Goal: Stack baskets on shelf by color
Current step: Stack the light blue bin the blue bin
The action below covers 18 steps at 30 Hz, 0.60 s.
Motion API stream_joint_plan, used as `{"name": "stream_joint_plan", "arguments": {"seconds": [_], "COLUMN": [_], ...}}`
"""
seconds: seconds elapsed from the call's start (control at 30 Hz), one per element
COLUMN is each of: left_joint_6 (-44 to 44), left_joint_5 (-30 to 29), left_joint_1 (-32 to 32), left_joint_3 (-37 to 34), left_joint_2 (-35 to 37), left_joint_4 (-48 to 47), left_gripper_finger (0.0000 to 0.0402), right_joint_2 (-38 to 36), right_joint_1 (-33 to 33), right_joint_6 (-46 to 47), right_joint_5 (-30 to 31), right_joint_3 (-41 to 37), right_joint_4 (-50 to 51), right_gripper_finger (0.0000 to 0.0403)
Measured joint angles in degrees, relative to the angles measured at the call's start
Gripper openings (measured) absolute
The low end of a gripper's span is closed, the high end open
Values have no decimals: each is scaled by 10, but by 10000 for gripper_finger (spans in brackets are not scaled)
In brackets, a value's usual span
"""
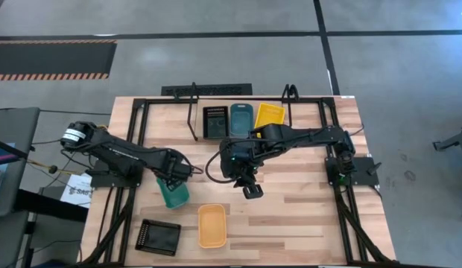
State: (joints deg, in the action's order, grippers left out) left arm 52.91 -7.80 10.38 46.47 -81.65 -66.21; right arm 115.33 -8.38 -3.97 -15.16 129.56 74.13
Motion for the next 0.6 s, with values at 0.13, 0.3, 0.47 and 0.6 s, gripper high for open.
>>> {"name": "stream_joint_plan", "arguments": {"seconds": [0.13,0.3,0.47,0.6], "left_joint_6": [-21,-37,-44,-45], "left_joint_5": [6,33,30,-5], "left_joint_1": [-5,-17,-30,-35], "left_joint_3": [-12,-25,-17,12], "left_joint_2": [0,0,4,28], "left_joint_4": [49,91,87,81], "left_gripper_finger": [115,30,3,0], "right_joint_2": [0,0,0,0], "right_joint_1": [5,11,10,19], "right_joint_6": [3,9,5,9], "right_joint_5": [0,0,6,44], "right_joint_3": [0,0,0,0], "right_joint_4": [0,0,11,82], "right_gripper_finger": [118,118,104,62]}}
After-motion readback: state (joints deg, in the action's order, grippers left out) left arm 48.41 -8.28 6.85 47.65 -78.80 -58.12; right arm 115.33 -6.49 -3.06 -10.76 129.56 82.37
